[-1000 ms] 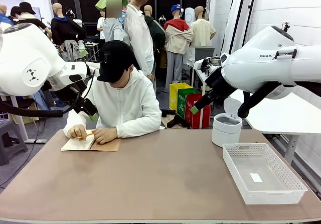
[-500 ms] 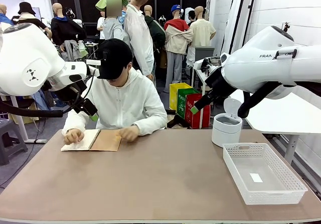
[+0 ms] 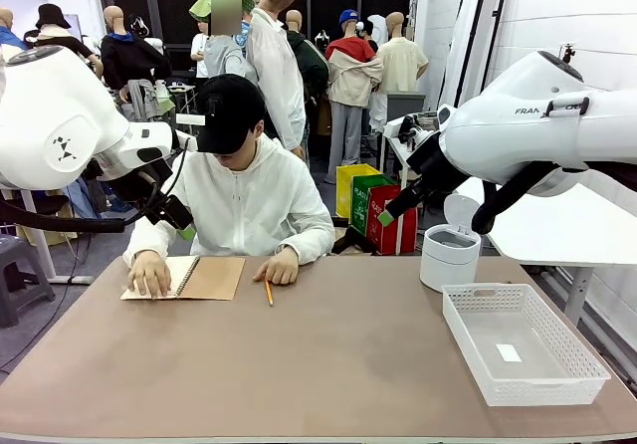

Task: Sort the paper based on its condition.
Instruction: If a person hands you a paper, place it in the Organizing basket , and if it's crumpled, put it in the Trash can.

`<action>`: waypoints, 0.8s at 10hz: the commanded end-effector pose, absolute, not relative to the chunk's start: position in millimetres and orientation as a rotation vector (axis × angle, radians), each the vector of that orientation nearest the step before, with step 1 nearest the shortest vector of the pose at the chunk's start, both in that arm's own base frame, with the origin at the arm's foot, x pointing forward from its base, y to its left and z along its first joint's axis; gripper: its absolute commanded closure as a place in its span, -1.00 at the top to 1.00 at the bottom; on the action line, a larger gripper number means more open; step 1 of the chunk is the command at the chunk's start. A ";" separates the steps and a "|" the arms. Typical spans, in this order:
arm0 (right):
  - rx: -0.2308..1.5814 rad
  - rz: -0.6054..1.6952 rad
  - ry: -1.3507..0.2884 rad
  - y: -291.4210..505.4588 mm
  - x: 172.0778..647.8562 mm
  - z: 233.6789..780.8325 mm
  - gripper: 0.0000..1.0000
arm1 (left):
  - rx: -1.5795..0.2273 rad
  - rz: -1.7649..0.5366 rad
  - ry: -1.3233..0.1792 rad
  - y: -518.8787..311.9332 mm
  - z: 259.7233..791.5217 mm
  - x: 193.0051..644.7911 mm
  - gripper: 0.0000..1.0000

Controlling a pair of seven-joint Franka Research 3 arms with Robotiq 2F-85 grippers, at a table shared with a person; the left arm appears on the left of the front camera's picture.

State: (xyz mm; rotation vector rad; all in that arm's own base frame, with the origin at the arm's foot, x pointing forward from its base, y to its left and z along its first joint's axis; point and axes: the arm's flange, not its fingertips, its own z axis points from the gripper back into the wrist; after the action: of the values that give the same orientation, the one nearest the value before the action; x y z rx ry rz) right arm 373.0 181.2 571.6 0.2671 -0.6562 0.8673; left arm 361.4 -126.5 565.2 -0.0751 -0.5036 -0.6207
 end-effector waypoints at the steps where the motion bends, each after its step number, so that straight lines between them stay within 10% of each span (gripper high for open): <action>1: 0.272 0.868 -0.650 181.1 373.0 572.0 1.00 | -0.077 -0.620 -0.508 -125.7 566.9 360.7 1.00; 8: 0.272 0.868 -0.650 181.1 373.0 572.0 1.00 | -0.077 -0.620 -0.508 -125.7 566.9 360.7 1.00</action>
State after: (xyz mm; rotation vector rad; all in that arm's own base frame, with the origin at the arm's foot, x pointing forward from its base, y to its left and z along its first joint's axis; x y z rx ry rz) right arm 373.0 181.2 571.6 0.2671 -0.6563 0.8673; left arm 361.4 -126.5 565.2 -0.0751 -0.5036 -0.6207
